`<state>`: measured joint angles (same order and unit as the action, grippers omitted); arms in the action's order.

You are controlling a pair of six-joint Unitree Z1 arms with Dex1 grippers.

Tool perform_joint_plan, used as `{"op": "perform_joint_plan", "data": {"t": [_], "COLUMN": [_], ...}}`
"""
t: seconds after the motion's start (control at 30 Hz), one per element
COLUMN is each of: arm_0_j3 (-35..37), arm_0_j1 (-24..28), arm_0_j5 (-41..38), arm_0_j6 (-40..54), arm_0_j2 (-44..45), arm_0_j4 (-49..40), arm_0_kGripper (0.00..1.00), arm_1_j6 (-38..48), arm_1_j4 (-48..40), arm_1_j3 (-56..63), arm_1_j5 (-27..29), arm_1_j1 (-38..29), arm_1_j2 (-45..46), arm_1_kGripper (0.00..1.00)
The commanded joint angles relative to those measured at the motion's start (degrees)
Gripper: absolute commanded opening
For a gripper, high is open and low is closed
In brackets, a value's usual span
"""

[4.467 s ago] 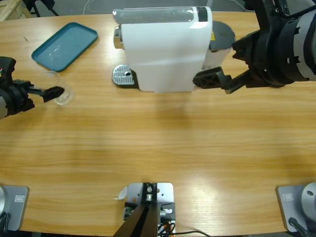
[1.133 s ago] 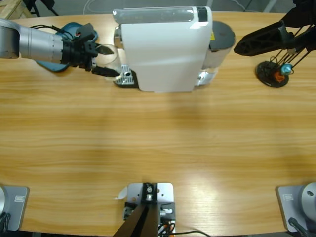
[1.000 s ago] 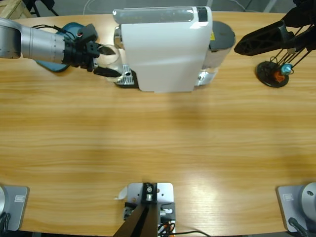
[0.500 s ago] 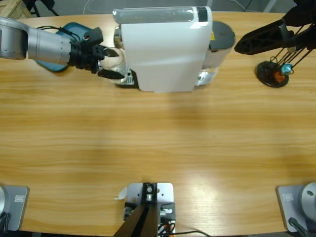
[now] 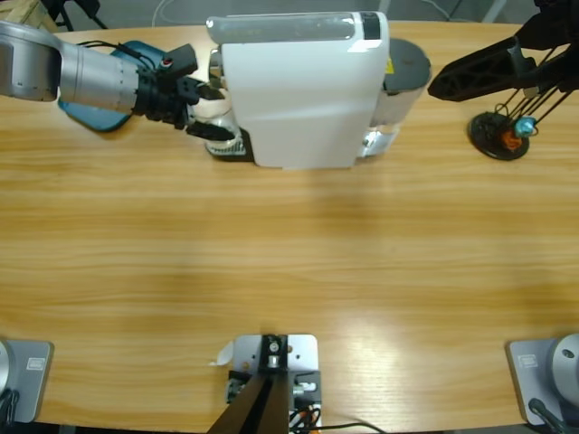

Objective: Pour coffee

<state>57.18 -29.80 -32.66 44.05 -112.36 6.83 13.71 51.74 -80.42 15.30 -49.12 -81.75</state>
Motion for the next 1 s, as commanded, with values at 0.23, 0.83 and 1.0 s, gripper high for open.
{"op": "perform_joint_plan", "data": {"t": [0.23,0.83,1.0], "arm_0_j3": [0.91,0.19,-2.14], "arm_0_j1": [-2.1,1.66,5.53], "arm_0_j5": [2.08,-5.22,-12.53], "arm_0_j6": [-0.77,-0.93,-0.81], "arm_0_j2": [-2.95,-1.84,0.27], "arm_0_j4": [-2.7,-2.35,-2.19], "arm_0_kGripper": [0.0,1.0,1.0], "arm_1_j6": [-0.44,-0.08,-0.08], "arm_1_j4": [-0.99,-1.11,-0.94], "arm_1_j3": [1.93,2.02,2.21], "arm_1_j5": [0.08,-0.45,-0.71], "arm_1_j1": [0.61,0.78,0.78], "arm_1_j2": [-1.8,-1.94,-2.1], "arm_1_kGripper": [1.0,1.0,1.0]}}
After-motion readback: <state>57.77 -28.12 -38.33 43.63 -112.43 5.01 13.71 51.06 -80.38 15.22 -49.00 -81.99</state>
